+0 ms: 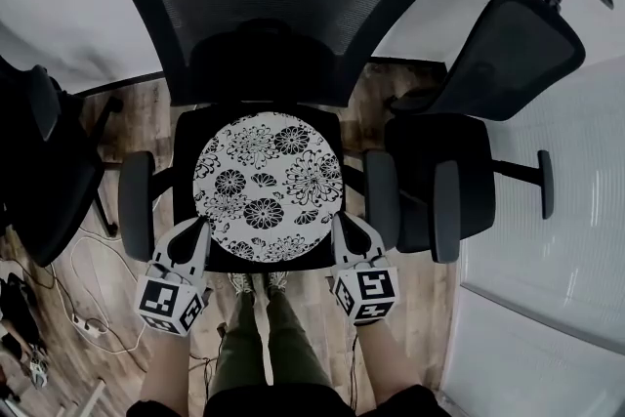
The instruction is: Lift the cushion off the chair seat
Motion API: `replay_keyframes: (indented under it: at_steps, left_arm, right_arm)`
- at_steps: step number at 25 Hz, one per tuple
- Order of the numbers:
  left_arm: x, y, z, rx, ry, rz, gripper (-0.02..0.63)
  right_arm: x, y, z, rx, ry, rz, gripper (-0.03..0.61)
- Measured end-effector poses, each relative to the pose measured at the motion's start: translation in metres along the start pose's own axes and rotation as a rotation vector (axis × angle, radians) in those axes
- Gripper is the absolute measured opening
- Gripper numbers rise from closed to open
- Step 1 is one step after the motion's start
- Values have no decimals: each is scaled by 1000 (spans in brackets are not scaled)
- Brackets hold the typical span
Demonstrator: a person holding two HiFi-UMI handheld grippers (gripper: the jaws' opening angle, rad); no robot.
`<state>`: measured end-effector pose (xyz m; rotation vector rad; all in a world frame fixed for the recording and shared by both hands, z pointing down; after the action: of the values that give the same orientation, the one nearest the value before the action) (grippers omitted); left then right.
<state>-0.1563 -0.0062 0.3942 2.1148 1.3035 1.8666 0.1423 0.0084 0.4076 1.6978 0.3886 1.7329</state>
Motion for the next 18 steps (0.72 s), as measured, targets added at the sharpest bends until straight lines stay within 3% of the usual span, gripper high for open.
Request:
replay_keyframes:
  at_steps: [18]
  left_arm:
    - [36, 34, -17, 0, 2, -57, 12]
  right_arm:
    - [38, 38, 10, 18, -1, -58, 18]
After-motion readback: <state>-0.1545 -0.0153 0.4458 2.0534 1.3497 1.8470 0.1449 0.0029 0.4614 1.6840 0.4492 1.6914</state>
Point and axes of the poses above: the fingertips, and each gripper's own axes: y forward along the fingers, z to its right, x out of its underside, the point moved 7 cm from there along -y, backward along the fingers, and after that the axes turned 4 degrees about -z, right-handed, at the moved point
